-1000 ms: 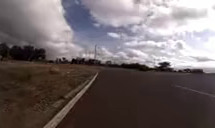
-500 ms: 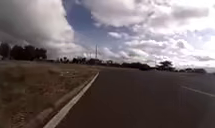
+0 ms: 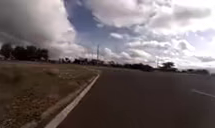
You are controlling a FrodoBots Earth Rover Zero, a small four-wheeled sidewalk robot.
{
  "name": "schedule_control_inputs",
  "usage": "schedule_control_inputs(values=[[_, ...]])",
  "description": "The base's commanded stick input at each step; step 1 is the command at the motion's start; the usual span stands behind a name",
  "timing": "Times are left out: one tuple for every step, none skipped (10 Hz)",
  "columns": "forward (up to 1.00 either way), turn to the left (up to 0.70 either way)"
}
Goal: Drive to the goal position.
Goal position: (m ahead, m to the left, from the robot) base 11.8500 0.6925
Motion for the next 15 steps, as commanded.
schedule_control_inputs(values=[[0.75,0.0],[0.74,0.0],[0.74,0.0],[0.74,0.0],[0.73,0.0],[0.73,0.0],[0.73,0.0],[0.74,0.0],[0.73,0.0],[0.73,0.0],[0.74,0.0],[0.74,0.0],[0.73,0.0],[0.75,-0.16],[0.76,-0.23]])
